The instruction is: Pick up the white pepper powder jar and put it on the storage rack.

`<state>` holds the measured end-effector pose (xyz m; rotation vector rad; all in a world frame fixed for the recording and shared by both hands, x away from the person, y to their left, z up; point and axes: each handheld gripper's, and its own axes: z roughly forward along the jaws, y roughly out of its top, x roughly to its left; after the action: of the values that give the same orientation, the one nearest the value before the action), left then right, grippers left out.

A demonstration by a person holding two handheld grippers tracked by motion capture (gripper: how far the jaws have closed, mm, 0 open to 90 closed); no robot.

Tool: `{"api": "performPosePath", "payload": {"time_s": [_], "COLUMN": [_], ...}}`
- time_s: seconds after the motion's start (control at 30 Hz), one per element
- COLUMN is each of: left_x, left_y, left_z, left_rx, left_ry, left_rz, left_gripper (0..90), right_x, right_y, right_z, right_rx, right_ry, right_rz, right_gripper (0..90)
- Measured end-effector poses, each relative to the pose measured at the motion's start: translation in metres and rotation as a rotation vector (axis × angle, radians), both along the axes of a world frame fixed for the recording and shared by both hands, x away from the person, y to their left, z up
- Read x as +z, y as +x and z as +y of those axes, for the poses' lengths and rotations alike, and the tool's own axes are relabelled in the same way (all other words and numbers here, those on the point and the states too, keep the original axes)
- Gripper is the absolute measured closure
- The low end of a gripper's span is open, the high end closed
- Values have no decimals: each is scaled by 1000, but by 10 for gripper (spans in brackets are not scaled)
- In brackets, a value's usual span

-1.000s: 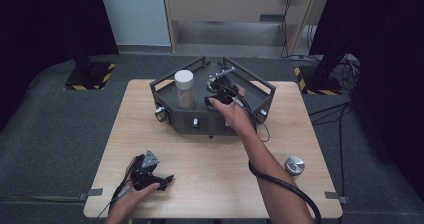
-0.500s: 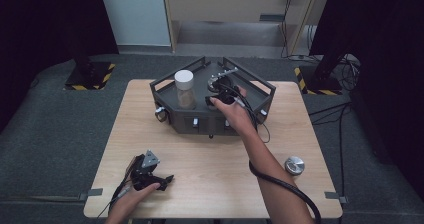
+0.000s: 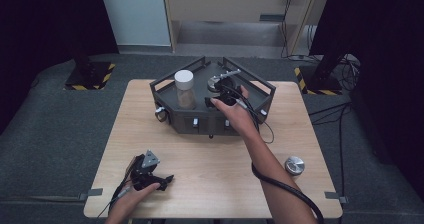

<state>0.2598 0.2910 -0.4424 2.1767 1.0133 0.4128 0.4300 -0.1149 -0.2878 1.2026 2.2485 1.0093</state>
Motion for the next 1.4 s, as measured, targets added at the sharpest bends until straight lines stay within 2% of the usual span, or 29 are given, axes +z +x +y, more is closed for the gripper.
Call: {"api": "performPosePath", "payload": {"time_s": [0.27,0.57,0.9,1.4], "left_x": [0,0,0,0], "left_y": [0,0,0,0], "left_z": [0,0,0,0], "left_rx": [0,3,1,1], "left_ry": [1,-2,-1,-1], "left_rz": [1,0,0,-1], "left_gripper": [0,0,0,0], "right_x": [8,15,23,26], "right_y": [-19,-32,-51,-64], "right_z": [-13,-29,-45,-71], "right_rx": [14,23,48,54], "right_ry": [2,20,20,15], "right_rz": [-49,-63,-66,-56], "right_gripper": [91,70,62,53]}}
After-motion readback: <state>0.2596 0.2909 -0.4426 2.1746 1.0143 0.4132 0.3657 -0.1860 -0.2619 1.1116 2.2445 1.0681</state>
